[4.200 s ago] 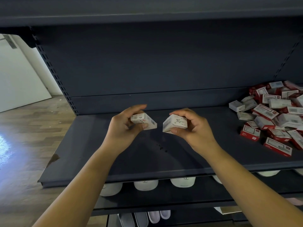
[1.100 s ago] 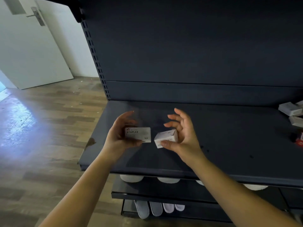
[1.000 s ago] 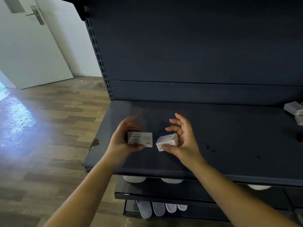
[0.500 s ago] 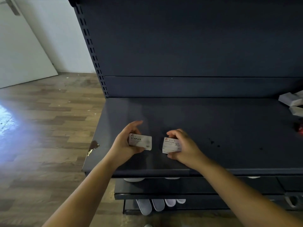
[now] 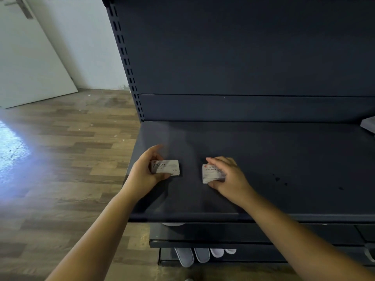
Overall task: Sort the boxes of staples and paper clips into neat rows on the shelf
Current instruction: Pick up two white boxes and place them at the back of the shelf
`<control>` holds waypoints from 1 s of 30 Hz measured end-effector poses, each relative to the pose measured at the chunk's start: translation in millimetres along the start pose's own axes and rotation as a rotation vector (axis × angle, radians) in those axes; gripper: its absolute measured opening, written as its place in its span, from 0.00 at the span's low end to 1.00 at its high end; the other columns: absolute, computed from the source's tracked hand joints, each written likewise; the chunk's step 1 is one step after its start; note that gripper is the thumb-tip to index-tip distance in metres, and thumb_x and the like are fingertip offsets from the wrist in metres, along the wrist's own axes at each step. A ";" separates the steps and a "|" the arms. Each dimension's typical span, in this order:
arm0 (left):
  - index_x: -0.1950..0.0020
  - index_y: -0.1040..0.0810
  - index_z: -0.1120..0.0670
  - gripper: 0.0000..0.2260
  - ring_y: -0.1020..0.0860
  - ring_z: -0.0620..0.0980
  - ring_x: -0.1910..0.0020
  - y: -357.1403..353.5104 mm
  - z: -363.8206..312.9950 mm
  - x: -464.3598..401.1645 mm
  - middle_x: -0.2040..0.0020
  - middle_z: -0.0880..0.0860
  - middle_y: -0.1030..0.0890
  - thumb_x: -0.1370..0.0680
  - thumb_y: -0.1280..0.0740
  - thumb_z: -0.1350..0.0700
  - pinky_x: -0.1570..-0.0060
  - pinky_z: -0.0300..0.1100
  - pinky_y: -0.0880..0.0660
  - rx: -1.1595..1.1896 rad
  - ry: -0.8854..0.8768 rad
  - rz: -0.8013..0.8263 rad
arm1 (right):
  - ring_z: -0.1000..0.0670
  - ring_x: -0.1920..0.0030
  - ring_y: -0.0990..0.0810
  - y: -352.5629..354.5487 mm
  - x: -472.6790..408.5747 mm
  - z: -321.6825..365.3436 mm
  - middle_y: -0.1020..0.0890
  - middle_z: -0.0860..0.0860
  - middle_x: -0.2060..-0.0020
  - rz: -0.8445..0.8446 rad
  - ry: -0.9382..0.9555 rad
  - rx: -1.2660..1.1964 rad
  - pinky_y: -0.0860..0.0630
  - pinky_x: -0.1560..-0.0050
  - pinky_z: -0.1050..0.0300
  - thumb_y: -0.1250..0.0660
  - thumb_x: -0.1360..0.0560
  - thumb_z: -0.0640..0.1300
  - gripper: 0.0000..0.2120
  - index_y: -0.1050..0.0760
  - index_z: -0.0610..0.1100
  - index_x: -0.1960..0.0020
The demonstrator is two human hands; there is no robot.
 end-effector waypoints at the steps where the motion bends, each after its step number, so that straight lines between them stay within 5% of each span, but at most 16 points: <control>1: 0.34 0.32 0.46 0.34 0.24 0.46 0.50 3.2 2.7 -0.3 0.51 0.47 0.24 0.35 0.23 0.65 0.47 0.39 0.28 -0.023 0.004 -0.001 | 0.56 0.36 0.37 0.8 0.0 0.0 0.30 0.60 0.43 0.003 0.002 -0.005 0.39 0.32 0.57 0.29 0.31 0.35 0.31 0.33 0.47 0.31; 5: 0.36 0.28 0.54 0.29 0.29 0.49 0.43 18.8 10.2 -3.1 0.46 0.46 0.28 0.35 0.22 0.60 0.43 0.40 0.34 -0.237 -0.018 0.013 | 0.56 0.35 0.39 7.2 0.1 -6.9 0.30 0.59 0.42 0.002 -0.042 0.059 0.42 0.32 0.54 0.27 0.32 0.40 0.33 0.35 0.47 0.30; 9: 0.46 0.21 0.54 0.20 0.29 0.47 0.46 27.5 14.2 -9.8 0.50 0.44 0.26 0.35 0.22 0.56 0.50 0.35 0.37 -0.335 -0.019 0.057 | 0.56 0.41 0.37 14.8 -9.6 -15.9 0.30 0.57 0.48 -0.046 -0.112 0.102 0.40 0.41 0.61 0.24 0.34 0.45 0.28 0.27 0.47 0.37; 21: 0.42 0.22 0.60 0.18 0.26 0.55 0.47 31.5 24.8 -86.9 0.46 0.57 0.24 0.29 0.27 0.56 0.53 0.39 0.35 -0.413 0.037 -0.101 | 0.47 0.36 0.30 12.7 -94.8 -9.2 0.27 0.45 0.37 -0.164 -0.175 0.105 0.41 0.47 0.69 0.27 0.31 0.38 0.29 0.32 0.40 0.32; 26: 0.40 0.22 0.60 0.17 0.26 0.58 0.45 39.5 27.0 -112.1 0.44 0.59 0.23 0.28 0.28 0.59 0.49 0.45 0.29 -0.433 0.076 -0.107 | 0.46 0.33 0.33 8.9 -114.9 -5.7 0.30 0.44 0.33 -0.154 -0.148 0.182 0.41 0.39 0.65 0.32 0.27 0.37 0.28 0.36 0.38 0.30; 30: 0.47 0.20 0.61 0.11 0.25 0.58 0.48 46.4 33.6 -129.0 0.47 0.59 0.22 0.28 0.29 0.59 0.55 0.43 0.31 -0.479 0.122 -0.088 | 0.45 0.32 0.35 5.7 -127.2 -5.5 0.32 0.43 0.32 -0.140 -0.141 0.207 0.41 0.35 0.61 0.33 0.25 0.38 0.28 0.39 0.38 0.28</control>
Point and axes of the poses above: each hand's wrist, its own x-axis away from the middle knuckle, its own y-axis out of the back of the hand, z = x × y, the point moved 5 cm from there along -x, towards the middle knuckle
